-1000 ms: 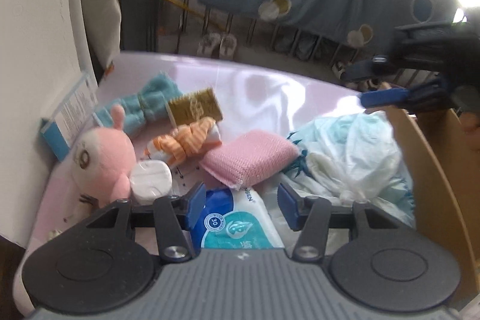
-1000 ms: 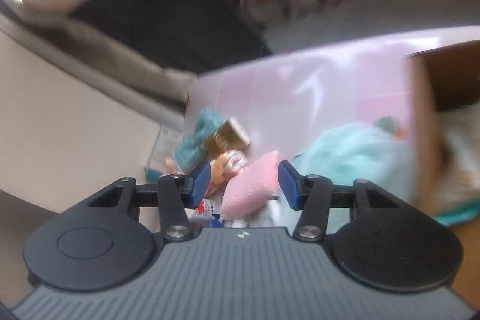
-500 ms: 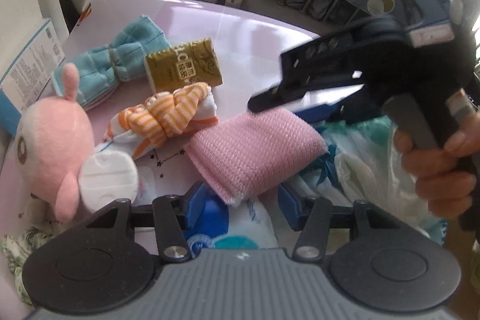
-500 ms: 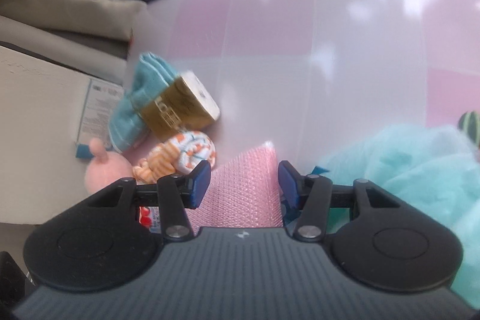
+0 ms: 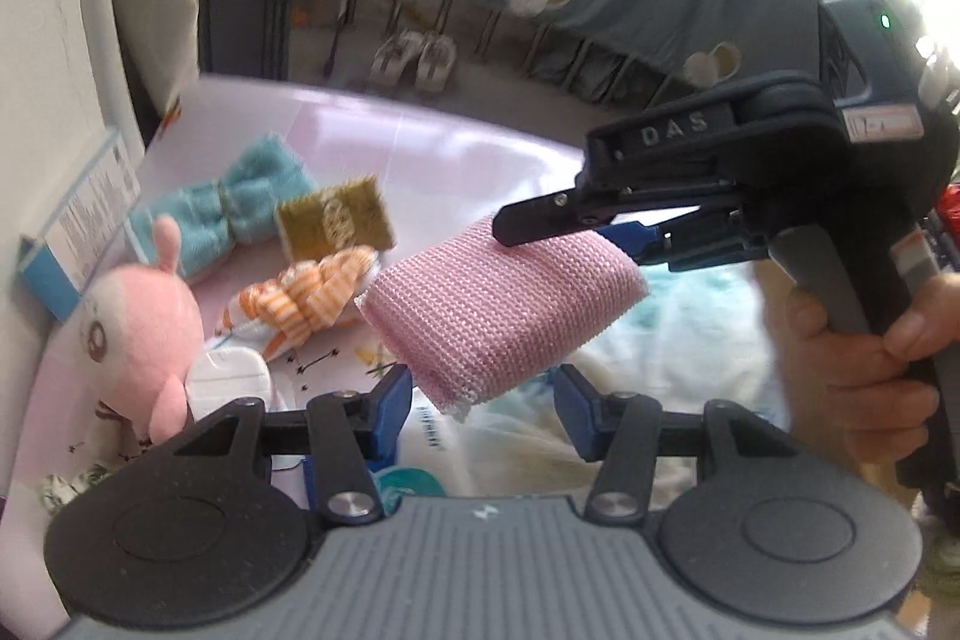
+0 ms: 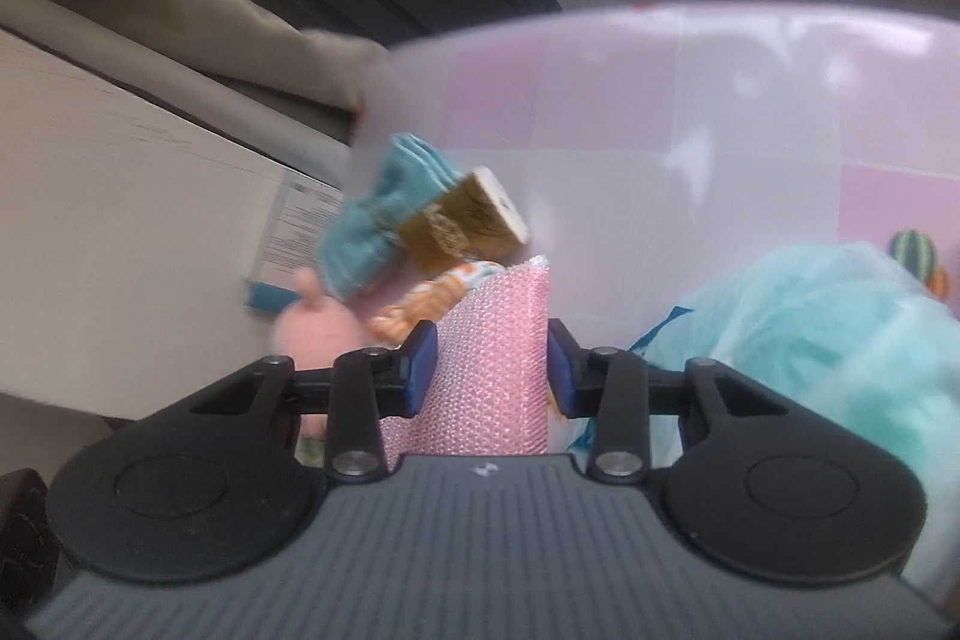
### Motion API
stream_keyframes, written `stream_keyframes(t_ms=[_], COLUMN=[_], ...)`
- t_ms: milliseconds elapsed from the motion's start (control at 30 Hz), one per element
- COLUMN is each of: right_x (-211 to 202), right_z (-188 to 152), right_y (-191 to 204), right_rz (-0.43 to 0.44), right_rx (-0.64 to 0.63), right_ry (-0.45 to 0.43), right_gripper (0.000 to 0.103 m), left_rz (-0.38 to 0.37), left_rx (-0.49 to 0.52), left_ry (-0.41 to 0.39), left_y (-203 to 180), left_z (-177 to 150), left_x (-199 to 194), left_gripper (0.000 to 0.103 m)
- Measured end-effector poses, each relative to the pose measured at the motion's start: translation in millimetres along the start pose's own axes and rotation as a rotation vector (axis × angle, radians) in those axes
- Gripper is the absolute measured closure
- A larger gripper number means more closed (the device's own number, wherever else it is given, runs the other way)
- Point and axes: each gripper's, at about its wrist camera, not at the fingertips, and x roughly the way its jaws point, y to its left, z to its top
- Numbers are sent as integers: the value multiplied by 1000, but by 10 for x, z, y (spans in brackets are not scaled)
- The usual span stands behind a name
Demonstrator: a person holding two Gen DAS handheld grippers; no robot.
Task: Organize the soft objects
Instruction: 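Carry the pink knitted pouch into the box and release it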
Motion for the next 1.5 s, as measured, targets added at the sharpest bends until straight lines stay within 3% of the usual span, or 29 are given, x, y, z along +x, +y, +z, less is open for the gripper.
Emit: stream_keyframes(t_ms=[233, 367, 533, 700, 833, 933, 1067, 1167, 1267, 1300, 1333, 1367, 1500], right_x=[-1107, -1780, -2438, -2803, -2806, -2604, -2156, -1843, -1661, -1612, -1582, -1568, -1736], right_z=[-434, -792, -1244, -1560, -1562, -1427, -1126, -841, -601, -541, -503, -490, -572], right_y=[-159, -510, -1165, -1914, -2386, -2612, -2708, -2670, -2540, -2492, -2450, -2415, -2347], right_rz=[39, 37, -2, 11, -34, -129, -319, -436, -530, -562, -588, -608, -631], right_rx=[10, 47, 143, 280, 312, 273, 113, -22, -136, -163, -180, -189, -142], right_ry=[-159, -235, -323, -385, -356, -273, -120, -71, -107, -116, -133, -158, -283], right_gripper=[68, 72, 72, 72, 72, 72, 72, 70, 67, 64, 53, 45, 38], left_rz=[-101, -220, -315, -295, -231, -191, -128, -98, -72, -69, -70, -73, -91], left_rx=[121, 215, 330, 355, 338, 318, 284, 252, 236, 233, 230, 228, 227], left_ry=[-75, -70, -5, 56, 59, 50, 31, 28, 23, 22, 22, 20, 4], left_y=[-672, -1281, -1983, -2243, -2103, -1930, -1675, -1537, -1419, -1393, -1370, -1354, -1313], left_z=[-101, -217, -428, -554, -501, -449, -399, -364, -360, -361, -357, -355, -372], left_x=[-548, -671, -541, -231, -54, -22, -85, -109, -154, -180, -189, -200, -241], left_gripper=[50, 50, 48, 47, 47, 47, 46, 46, 46, 46, 46, 46, 46])
